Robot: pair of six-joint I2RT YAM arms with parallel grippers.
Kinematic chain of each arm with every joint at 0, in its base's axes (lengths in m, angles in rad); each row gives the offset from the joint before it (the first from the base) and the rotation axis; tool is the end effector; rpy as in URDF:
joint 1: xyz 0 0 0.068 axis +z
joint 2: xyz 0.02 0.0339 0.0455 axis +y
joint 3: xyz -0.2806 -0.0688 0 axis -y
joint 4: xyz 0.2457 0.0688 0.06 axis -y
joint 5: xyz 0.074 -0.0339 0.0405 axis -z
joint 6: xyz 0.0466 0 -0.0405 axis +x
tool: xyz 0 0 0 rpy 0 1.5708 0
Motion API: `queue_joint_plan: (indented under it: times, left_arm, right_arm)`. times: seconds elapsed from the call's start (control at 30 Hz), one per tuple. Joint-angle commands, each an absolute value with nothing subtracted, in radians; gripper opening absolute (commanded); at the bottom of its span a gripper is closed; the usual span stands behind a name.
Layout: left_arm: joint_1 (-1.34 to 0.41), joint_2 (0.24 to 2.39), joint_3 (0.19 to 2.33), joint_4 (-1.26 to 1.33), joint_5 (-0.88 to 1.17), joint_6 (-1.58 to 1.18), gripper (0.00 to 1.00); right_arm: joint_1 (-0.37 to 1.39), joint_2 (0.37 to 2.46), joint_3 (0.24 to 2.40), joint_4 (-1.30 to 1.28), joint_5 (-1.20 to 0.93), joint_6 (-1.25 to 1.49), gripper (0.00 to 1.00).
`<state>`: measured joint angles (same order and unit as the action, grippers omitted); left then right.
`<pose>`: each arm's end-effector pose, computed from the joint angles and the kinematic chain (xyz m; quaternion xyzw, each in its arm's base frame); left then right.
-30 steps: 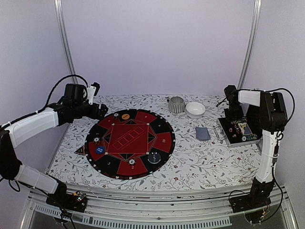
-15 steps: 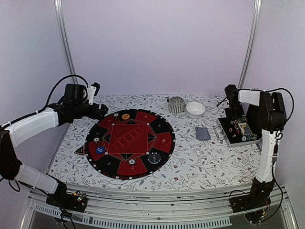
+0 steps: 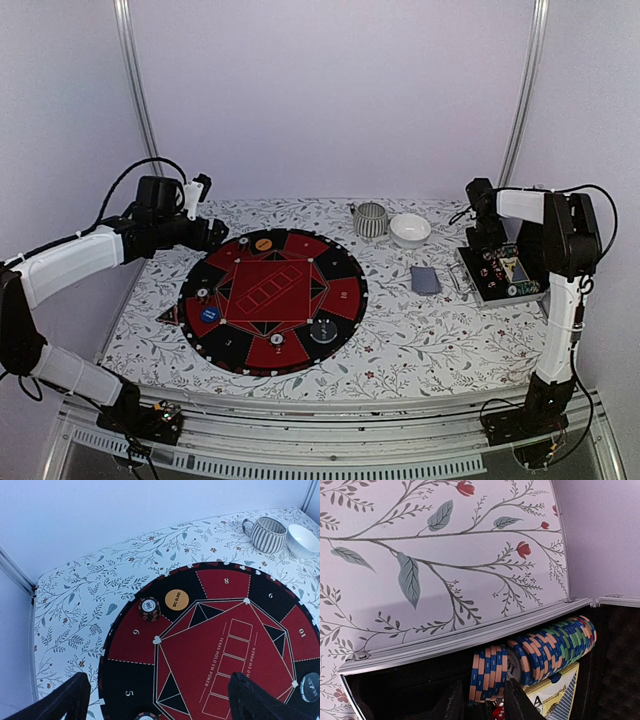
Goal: Distribute texas hold em gaming equipment
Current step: Pick up the pile of poker chips from the chip case.
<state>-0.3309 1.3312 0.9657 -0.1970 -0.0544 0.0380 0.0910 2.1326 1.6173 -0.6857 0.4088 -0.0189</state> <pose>0.2905 -0.0971 0.2900 0.1476 0.8628 -0.0469 0.4812 0.4548 0.0229 0.1732 -0.0156 0.9631 -0.1929 0.1871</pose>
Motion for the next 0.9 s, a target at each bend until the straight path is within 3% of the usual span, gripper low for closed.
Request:
queue_joint_plan:
  times: [0.0, 0.6, 0.87]
  left_arm:
    - [-0.337, 1.346, 0.96, -0.195, -0.031, 0.047, 0.98]
    - [-0.337, 1.352, 0.96, -0.2, -0.018, 0.049, 0.98]
    - [-0.336, 1.349, 0.959, -0.202, -0.016, 0.055, 0.98]
  right_arm:
    - [0.09, 2.14, 1.594, -0.694, 0.403, -0.007, 0.3]
    - [0.047, 2.211, 1.656, -0.709, 0.479, -0.031, 0.35]
    - [0.036, 2.202, 1.693, -0.709, 0.392, -0.042, 0.08]
